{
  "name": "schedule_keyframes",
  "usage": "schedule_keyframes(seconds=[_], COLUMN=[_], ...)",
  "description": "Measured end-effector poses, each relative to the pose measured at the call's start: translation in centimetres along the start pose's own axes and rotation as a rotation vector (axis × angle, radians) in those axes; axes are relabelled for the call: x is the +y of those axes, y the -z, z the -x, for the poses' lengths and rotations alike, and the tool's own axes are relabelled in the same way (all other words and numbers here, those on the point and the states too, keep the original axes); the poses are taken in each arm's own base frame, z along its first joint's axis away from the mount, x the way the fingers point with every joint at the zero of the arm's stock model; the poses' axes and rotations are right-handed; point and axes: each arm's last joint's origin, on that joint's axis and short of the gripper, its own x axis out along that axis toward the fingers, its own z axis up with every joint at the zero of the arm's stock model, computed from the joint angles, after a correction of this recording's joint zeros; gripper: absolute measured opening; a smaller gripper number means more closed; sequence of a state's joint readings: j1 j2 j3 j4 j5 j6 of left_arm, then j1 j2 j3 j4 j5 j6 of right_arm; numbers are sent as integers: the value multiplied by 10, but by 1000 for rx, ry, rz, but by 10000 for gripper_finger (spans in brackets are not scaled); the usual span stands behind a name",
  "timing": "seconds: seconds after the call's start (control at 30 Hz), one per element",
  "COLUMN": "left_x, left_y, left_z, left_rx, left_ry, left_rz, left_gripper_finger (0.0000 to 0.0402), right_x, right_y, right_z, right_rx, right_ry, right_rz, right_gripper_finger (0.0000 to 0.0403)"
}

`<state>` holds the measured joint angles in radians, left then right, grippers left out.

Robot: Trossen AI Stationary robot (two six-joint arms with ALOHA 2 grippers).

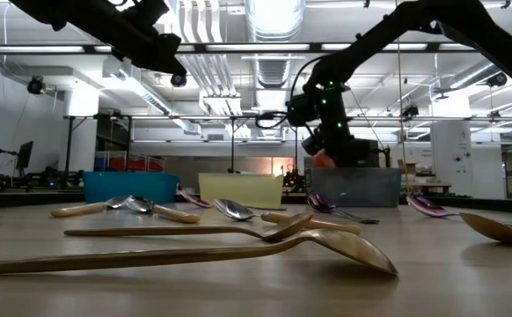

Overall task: Sort silverware by color (type)
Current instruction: Put the yellow spoon into the black bin, then put the blue spoon into the blue bin

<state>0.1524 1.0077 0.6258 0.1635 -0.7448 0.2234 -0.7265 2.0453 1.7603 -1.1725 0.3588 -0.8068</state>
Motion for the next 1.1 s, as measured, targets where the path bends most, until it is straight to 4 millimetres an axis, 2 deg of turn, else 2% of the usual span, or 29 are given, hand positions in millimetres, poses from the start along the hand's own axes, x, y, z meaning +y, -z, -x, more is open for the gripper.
schedule_keyframes(seconds=[0.2,0.5,0.63,0.8,0.9,1.03,1.1], left_x=[0,0,-1,-1,-1,-3,-5], left_y=[0,1,1,2,2,5,8], left_z=[0,0,0,-1,-1,0,0], left_rx=[0,7,9,12,12,38,63], left_ry=[0,1,2,3,5,21,72], left_rz=[-3,-40,-30,10,46,111,131], left_gripper_finger=[0,0,0,0,0,0,0], right_x=[-7,-17,-13,12,42,83,100], right_y=[-1,4,7,8,6,1,-3], right_z=[12,56,68,74,79,87,92], right_rx=[-28,-66,-82,-137,-170,-285,-415], right_ry=[27,47,-3,-224,-303,-263,-220], right_rz=[-103,-372,-500,-611,-564,-497,-489], right_gripper_finger=[117,101,92,79,72,65,63])
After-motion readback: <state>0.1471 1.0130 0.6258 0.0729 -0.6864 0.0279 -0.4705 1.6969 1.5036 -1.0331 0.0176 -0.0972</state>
